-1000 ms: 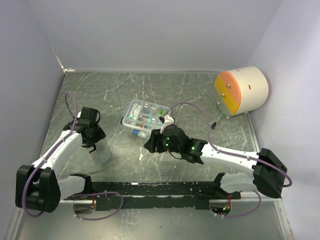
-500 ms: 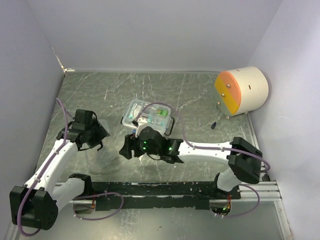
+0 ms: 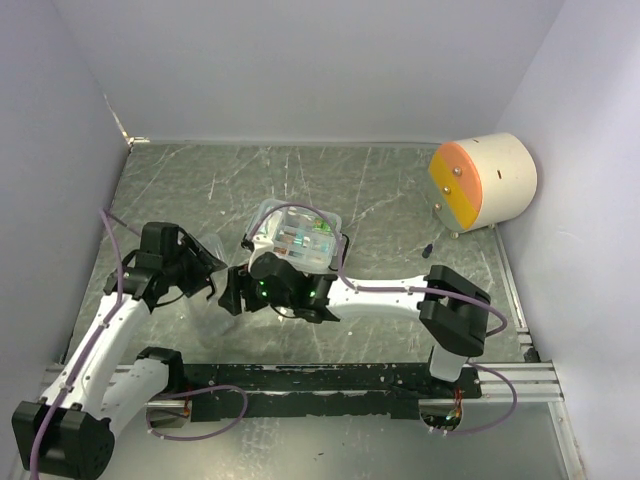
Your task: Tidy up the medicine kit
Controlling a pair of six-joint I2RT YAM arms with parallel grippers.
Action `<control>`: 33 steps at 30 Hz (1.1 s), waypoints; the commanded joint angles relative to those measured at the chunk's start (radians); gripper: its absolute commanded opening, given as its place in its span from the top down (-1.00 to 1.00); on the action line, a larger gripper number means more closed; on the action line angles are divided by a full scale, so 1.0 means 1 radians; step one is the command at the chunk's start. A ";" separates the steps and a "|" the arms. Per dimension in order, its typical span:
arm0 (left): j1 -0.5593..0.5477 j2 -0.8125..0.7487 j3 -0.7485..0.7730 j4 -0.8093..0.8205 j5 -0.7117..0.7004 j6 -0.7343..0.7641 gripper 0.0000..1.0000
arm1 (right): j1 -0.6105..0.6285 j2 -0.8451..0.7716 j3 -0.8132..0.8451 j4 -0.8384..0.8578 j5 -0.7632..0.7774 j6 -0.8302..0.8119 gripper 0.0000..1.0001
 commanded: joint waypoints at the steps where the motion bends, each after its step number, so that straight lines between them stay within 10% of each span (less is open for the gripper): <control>1: 0.000 -0.056 -0.015 -0.021 0.041 -0.041 -0.19 | 0.000 0.018 0.052 -0.021 0.024 0.048 -0.17; 14: 0.000 -0.132 -0.013 -0.058 0.036 -0.027 -0.38 | -0.002 0.019 0.106 -0.093 0.012 0.034 0.67; 21: 0.000 -0.145 0.138 -0.156 -0.022 0.111 -0.79 | -0.027 -0.072 0.121 -0.166 -0.083 -0.081 0.69; 33: 0.000 -0.165 0.494 -0.105 0.052 0.379 -0.74 | -0.311 -0.288 0.131 -0.285 -0.510 -0.132 0.70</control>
